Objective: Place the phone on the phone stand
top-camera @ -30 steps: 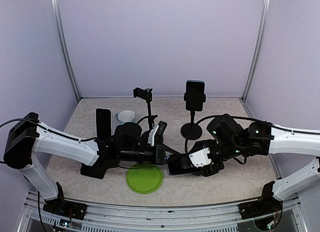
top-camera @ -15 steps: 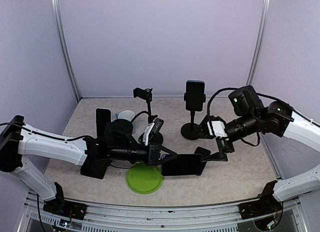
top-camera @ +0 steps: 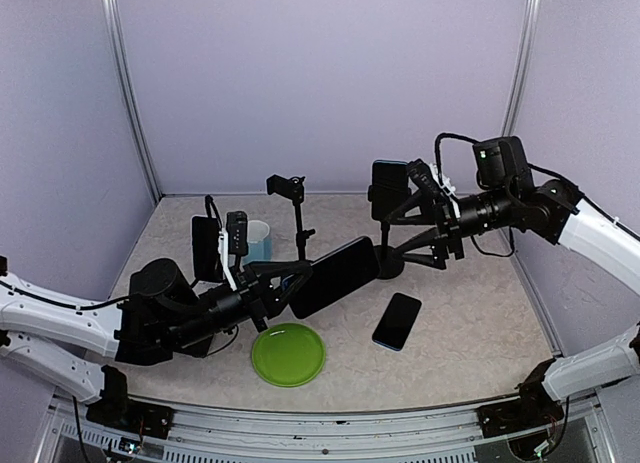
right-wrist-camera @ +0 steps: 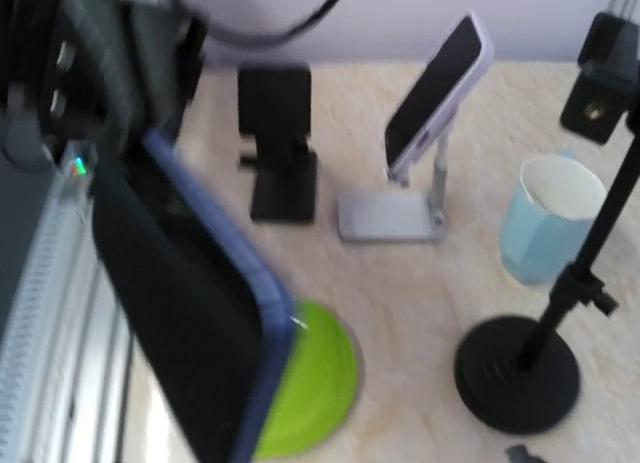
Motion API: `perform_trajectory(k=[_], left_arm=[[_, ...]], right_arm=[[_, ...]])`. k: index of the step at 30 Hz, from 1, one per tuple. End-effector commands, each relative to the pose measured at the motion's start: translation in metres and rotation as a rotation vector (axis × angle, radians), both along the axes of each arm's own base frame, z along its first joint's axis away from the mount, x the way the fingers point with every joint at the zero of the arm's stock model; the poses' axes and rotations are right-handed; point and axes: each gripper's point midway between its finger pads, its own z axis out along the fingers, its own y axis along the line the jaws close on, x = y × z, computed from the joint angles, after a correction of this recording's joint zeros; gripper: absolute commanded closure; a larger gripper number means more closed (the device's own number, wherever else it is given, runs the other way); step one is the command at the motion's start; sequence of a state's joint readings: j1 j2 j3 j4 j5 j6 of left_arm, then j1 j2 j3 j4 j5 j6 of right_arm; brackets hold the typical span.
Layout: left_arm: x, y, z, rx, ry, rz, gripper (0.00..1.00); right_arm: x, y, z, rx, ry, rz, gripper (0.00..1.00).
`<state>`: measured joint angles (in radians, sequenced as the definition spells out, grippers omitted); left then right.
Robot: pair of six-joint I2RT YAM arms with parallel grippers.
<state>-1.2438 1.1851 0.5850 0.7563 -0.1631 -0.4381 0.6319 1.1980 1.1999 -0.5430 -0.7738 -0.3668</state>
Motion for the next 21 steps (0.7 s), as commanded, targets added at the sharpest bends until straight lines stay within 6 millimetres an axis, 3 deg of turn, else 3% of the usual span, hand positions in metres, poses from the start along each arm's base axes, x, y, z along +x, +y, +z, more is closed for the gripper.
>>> perform_trajectory(k=[1,4,10,15,21], left_arm=[[-0.004,0.021,0.053,-0.174,-0.158,0.091,1.00],[-0.017,0.021,0.060,-0.219,-0.219,0.053,1.00],[-0.023,0.018,0.067,-0.227,-0.262,0.050,1.00],[-0.026,0.017,0.071,-0.242,-0.286,0.037,1.00],[-0.033,0.011,0.071,-0.252,-0.306,0.010,1.00]], right_arm=[[-0.012,0.007,0.026,0.134,0.123,0.129,0.23],[-0.009,0.012,0.022,0.150,0.188,0.145,0.26],[-0.024,0.014,0.021,0.175,0.252,0.246,0.31],[-0.032,0.013,0.025,0.197,0.296,0.297,0.46],[-0.034,0.015,0.023,0.215,0.337,0.320,0.56]])
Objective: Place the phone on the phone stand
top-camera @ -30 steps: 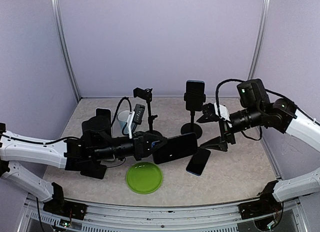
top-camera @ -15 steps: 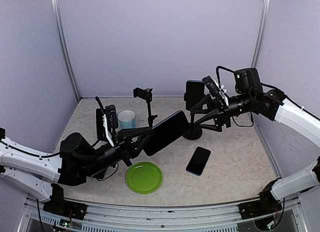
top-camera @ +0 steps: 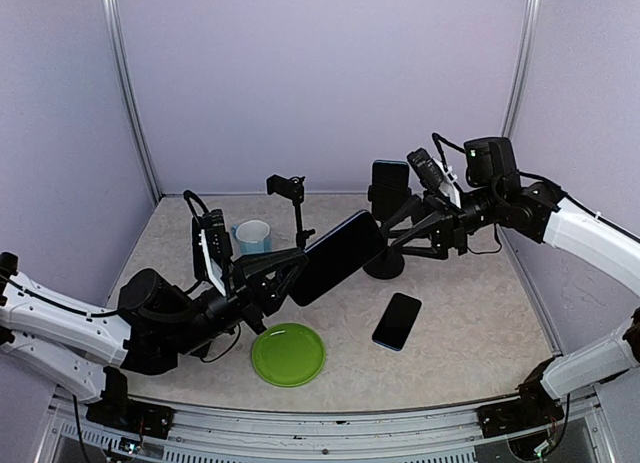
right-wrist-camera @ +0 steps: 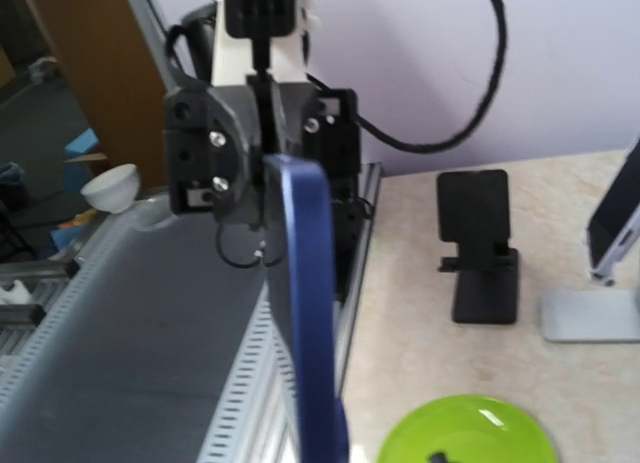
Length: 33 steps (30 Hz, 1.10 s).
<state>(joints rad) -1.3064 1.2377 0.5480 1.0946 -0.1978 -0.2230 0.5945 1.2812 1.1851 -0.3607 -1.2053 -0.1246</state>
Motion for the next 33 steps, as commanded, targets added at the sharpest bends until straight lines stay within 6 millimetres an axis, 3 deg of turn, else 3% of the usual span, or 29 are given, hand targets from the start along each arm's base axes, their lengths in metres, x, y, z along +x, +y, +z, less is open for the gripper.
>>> perform_trajectory(k=[1,10,14,15,16,20,21,25,27,33], left_arm=[[-0.013,0.004,0.030,-0.103,-0.067,-0.035,1.00],[-0.016,-0.013,0.032,-0.103,-0.082,-0.066,1.00],[-0.013,-0.017,0.031,-0.103,-0.076,-0.055,1.00],[-0.012,-0.018,0.031,-0.102,-0.074,-0.052,1.00],[-0.011,-0.019,0.030,-0.099,-0.068,-0.047,0.89],[-0.001,-0.029,0.026,-0.014,-0.033,-0.010,0.45],[0.004,-0.032,0.022,0.044,-0.021,0.014,0.41],[0.025,-0.043,0.001,0.340,0.028,0.103,0.36],[0.025,-0.048,-0.020,0.496,0.056,0.065,0.35],[0.031,-0.054,-0.050,0.694,0.139,-0.004,0.37]], right_arm=[[-0.004,0.002,-0.002,0.019,0.055,0.049,0.58],[-0.004,0.001,-0.005,0.009,0.046,0.034,0.83],[-0.004,0.000,-0.008,0.004,0.036,0.026,0.89],[-0.004,-0.001,-0.008,0.004,0.028,0.024,0.96],[-0.004,-0.001,-0.009,0.001,0.019,0.020,1.00],[-0.002,-0.004,-0.011,-0.024,-0.067,-0.009,1.00],[0.000,-0.005,-0.012,-0.041,-0.103,-0.020,1.00],[0.007,-0.011,-0.017,-0.115,-0.224,-0.060,1.00],[0.009,-0.011,-0.018,-0.142,-0.261,-0.069,1.00],[0.005,0.001,-0.022,-0.182,-0.330,-0.050,1.00]])
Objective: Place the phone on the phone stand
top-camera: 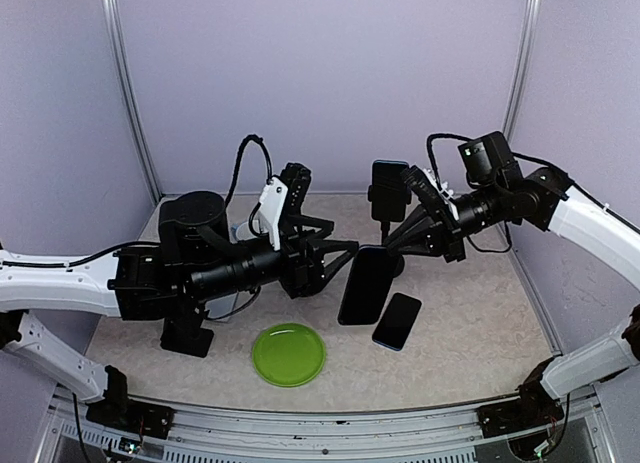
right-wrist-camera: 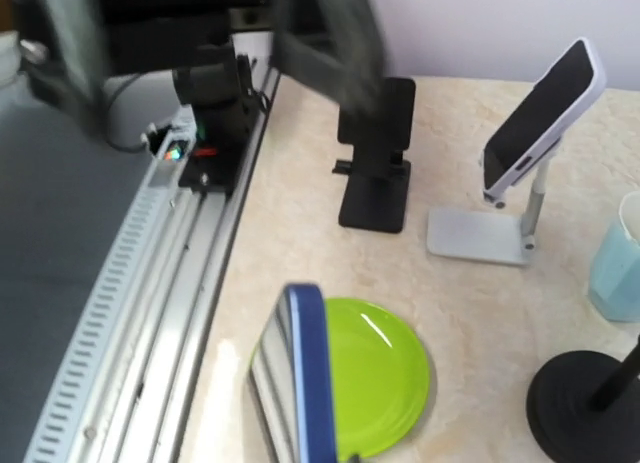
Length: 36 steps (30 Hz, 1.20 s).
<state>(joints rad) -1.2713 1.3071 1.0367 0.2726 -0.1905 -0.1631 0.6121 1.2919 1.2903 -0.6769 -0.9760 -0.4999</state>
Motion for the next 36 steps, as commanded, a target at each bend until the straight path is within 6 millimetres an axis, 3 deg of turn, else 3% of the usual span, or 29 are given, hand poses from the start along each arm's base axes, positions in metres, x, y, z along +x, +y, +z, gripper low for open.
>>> perform_trajectory(k=[1,4,13,18,21,24,27,29,32,36], left_arm=[[0.003,0.000,-0.065,0.288,0.099,-0.031,0.38],[0.008,-0.002,-0.072,0.294,0.109,-0.029,0.39],[-0.006,-0.031,-0.099,0.237,0.098,-0.192,0.47],[-0.008,-0.041,-0.106,0.232,0.095,-0.239,0.70],[-0.010,-0.043,-0.101,0.206,0.090,-0.263,0.89],[-0.009,-0.040,-0.093,0.179,0.103,-0.261,0.99],[-0.009,-0.034,-0.083,0.167,0.121,-0.244,1.00],[-0.009,-0.027,-0.082,0.184,0.142,-0.214,1.00],[-0.004,-0.011,-0.084,0.206,0.182,-0.131,1.00],[0.013,0.025,-0.089,0.199,0.261,0.079,1.00]], right_arm=[[-0.009,0.010,-0.001,-0.043,-0.096,0.037,1.00],[-0.015,0.019,-0.003,-0.053,-0.112,0.058,1.00],[-0.016,0.030,-0.009,-0.076,-0.105,0.084,1.00],[-0.018,0.029,-0.012,-0.081,-0.099,0.087,1.00],[-0.020,0.027,-0.016,-0.086,-0.096,0.086,1.00],[-0.027,0.025,-0.013,-0.082,-0.073,0.102,0.98],[-0.025,0.021,0.004,-0.064,-0.090,0.067,0.51],[-0.018,0.014,0.016,-0.036,-0.127,0.008,0.33],[-0.006,0.000,0.023,0.012,-0.146,-0.073,0.21],[-0.002,-0.011,-0.010,-0.003,-0.108,-0.107,0.19]])
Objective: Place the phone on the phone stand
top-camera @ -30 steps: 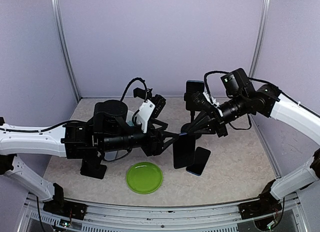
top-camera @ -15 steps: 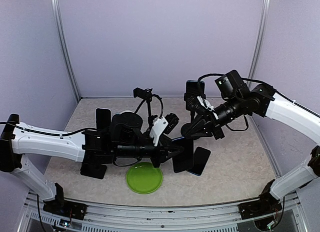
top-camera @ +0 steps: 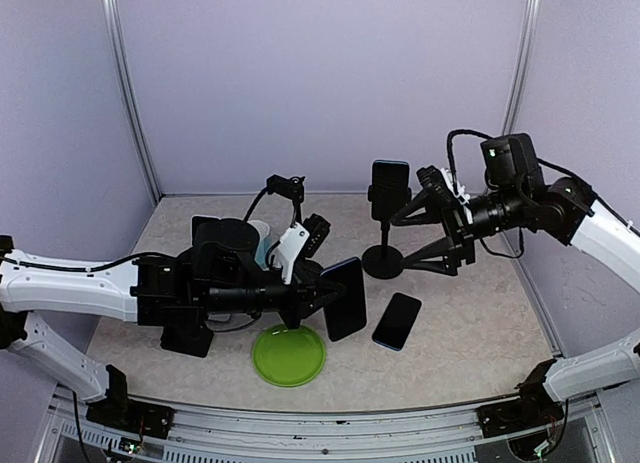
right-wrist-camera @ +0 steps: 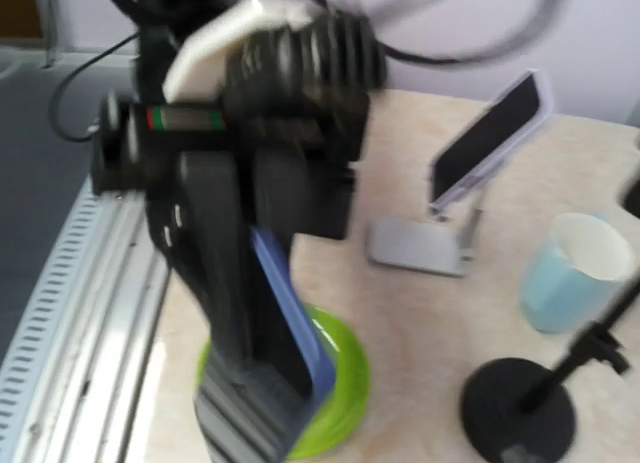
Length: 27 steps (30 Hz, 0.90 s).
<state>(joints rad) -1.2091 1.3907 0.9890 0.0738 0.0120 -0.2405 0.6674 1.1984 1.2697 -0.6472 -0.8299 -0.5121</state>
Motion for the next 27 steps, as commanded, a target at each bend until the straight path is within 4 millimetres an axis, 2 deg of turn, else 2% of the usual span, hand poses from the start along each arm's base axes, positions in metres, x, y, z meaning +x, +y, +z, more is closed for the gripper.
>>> perform_trajectory(k=[1,2,3,5,7,10,14,21,27], left_arm=[[0.019,0.044,0.018,-0.045,0.040,0.270,1.00],[0.019,0.053,0.015,-0.040,0.043,0.315,1.00],[0.020,0.063,0.014,-0.037,0.045,0.362,1.00],[0.023,0.084,0.009,-0.021,0.060,0.465,1.00],[0.025,0.106,0.006,-0.010,0.080,0.552,1.00],[0.028,0.138,0.003,0.007,0.102,0.667,1.00],[0.027,0.163,0.008,-0.013,0.096,0.714,1.00],[0.030,0.222,-0.001,0.012,0.118,0.877,1.00],[0.027,0.253,-0.008,0.004,0.184,0.955,1.00]], right_arm=[[0.005,-0.008,-0.038,0.005,0.063,-0.049,0.20],[0.001,-0.009,-0.054,0.004,0.094,-0.038,0.20],[-0.005,-0.012,-0.082,-0.020,0.136,-0.024,0.20],[-0.007,-0.016,-0.113,-0.054,0.148,-0.037,0.20],[-0.004,-0.020,-0.139,-0.095,0.142,-0.066,0.21],[-0.001,-0.024,-0.163,-0.128,0.106,-0.083,0.23],[0.005,-0.023,-0.171,-0.146,0.104,-0.098,0.23],[0.003,-0.024,-0.177,-0.159,0.104,-0.090,0.23],[0.006,-0.026,-0.181,-0.172,0.094,-0.104,0.23]])
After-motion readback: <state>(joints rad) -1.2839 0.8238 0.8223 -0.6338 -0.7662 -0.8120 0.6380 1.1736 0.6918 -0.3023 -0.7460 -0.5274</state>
